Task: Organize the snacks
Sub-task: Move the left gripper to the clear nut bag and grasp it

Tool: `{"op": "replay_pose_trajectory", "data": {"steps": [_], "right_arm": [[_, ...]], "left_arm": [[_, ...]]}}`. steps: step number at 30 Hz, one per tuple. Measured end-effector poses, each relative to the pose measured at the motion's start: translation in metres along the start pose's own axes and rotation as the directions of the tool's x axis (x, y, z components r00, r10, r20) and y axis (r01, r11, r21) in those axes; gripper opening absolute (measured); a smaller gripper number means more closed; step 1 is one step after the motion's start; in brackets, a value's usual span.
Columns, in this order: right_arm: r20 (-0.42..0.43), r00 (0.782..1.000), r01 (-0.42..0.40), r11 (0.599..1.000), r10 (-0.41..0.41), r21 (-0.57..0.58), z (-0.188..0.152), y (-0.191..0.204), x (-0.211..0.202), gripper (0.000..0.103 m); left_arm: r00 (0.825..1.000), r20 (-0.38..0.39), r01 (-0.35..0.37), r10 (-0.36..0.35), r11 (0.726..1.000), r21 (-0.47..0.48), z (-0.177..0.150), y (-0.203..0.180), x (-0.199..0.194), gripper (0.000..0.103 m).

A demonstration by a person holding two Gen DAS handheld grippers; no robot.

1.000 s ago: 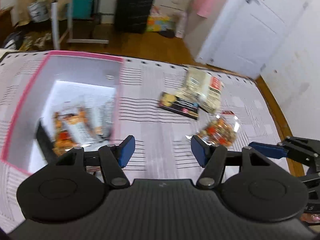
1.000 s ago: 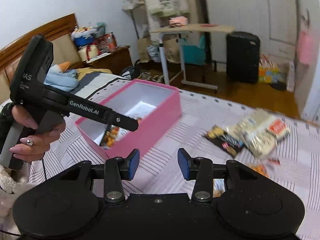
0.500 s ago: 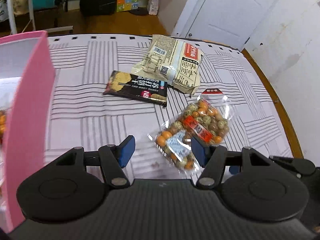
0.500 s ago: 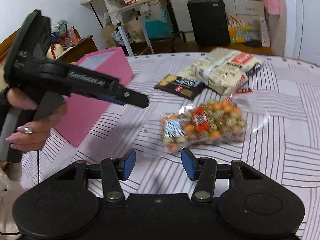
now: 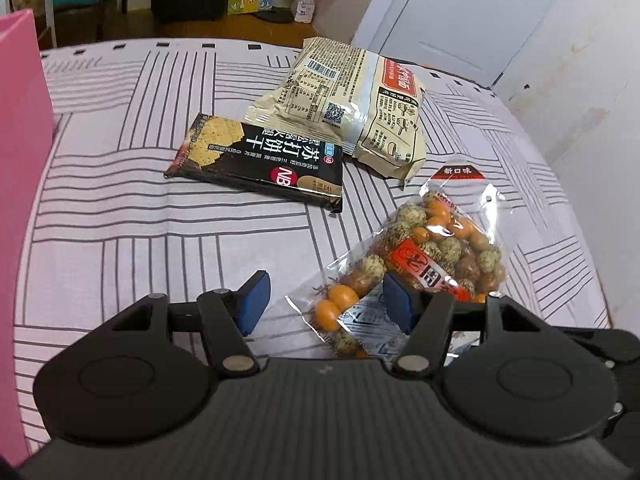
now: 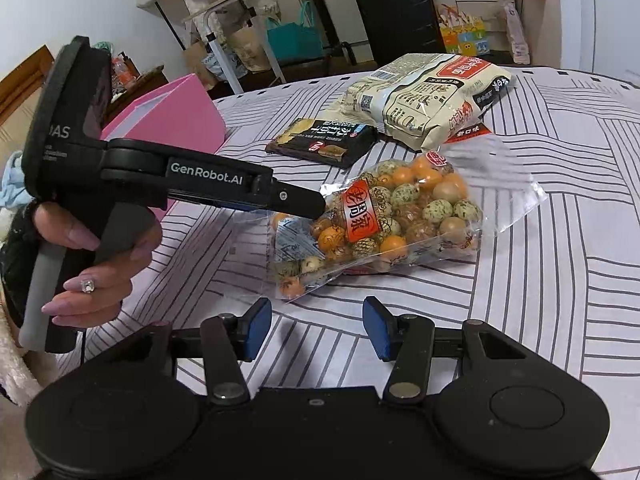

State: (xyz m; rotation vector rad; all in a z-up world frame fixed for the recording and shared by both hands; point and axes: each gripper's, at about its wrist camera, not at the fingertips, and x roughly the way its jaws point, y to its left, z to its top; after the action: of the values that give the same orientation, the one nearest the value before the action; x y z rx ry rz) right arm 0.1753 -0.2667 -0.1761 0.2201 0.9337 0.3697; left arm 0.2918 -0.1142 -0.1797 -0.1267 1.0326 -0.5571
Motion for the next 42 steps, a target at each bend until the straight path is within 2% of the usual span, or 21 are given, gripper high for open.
{"op": "replay_pose_trajectory", "data": {"steps": [3,6,10,12,14,16,19,22,29,30,31,36,42], "right_arm": [[-0.004,1.000,-0.003,1.000,0.003,0.001,0.001,0.001,0.000,0.058],[0.001,1.000,-0.002,1.000,0.002,0.003,0.001,0.004,-0.001,0.068],[-0.004,1.000,0.017,1.000,-0.017,-0.020,0.001,0.008,-0.002,0.071],[-0.006,1.000,0.030,0.999,-0.030,-0.031,0.001,0.010,-0.003,0.072],[0.001,0.998,0.061,0.997,-0.061,-0.044,0.000,0.013,-0.004,0.082],[0.008,0.995,0.096,0.994,-0.096,-0.060,-0.002,0.015,-0.005,0.084],[0.021,0.991,0.137,0.989,-0.136,-0.060,-0.004,0.014,-0.006,0.092],[0.028,0.990,0.135,0.991,-0.135,-0.016,-0.005,0.008,-0.006,0.093],[0.014,0.990,0.143,0.990,-0.143,0.010,-0.006,0.003,0.003,0.097],[0.021,0.989,0.143,0.990,-0.143,0.008,-0.007,0.003,0.005,0.097],[0.030,0.989,0.145,0.989,-0.145,0.003,-0.007,0.002,0.006,0.098],[0.064,0.985,0.158,0.986,-0.161,0.046,-0.004,-0.003,0.016,0.103],[0.068,0.984,0.163,0.986,-0.165,0.035,-0.006,-0.001,0.013,0.101]], "left_arm": [[0.998,-0.045,0.052,-0.053,0.999,-0.014,0.003,0.002,-0.001,0.061],[0.985,-0.121,0.116,-0.121,0.992,-0.046,0.003,0.004,-0.002,0.061],[0.980,-0.166,0.123,-0.114,0.991,0.047,-0.005,-0.011,-0.003,0.061],[0.975,-0.178,0.143,-0.133,0.989,0.048,-0.008,-0.016,-0.004,0.061],[0.967,-0.200,0.168,-0.159,0.985,0.029,-0.010,-0.020,-0.004,0.060],[0.962,-0.212,0.182,-0.173,0.983,0.021,-0.012,-0.025,-0.006,0.060],[0.950,-0.220,0.230,-0.221,0.973,0.017,-0.015,-0.033,-0.010,0.060],[0.946,-0.221,0.249,-0.239,0.968,0.015,-0.017,-0.037,-0.009,0.060],[0.979,-0.095,0.181,-0.177,0.983,0.034,-0.020,-0.034,-0.001,0.059],[0.980,-0.089,0.182,-0.179,0.983,0.036,-0.021,-0.033,0.002,0.054],[0.978,-0.087,0.194,-0.190,0.980,0.037,-0.021,-0.033,0.003,0.047],[0.965,-0.101,0.247,-0.243,0.969,0.026,-0.025,-0.032,0.009,0.041],[0.959,-0.123,0.259,-0.255,0.966,0.018,-0.028,-0.036,0.007,0.040]]}}
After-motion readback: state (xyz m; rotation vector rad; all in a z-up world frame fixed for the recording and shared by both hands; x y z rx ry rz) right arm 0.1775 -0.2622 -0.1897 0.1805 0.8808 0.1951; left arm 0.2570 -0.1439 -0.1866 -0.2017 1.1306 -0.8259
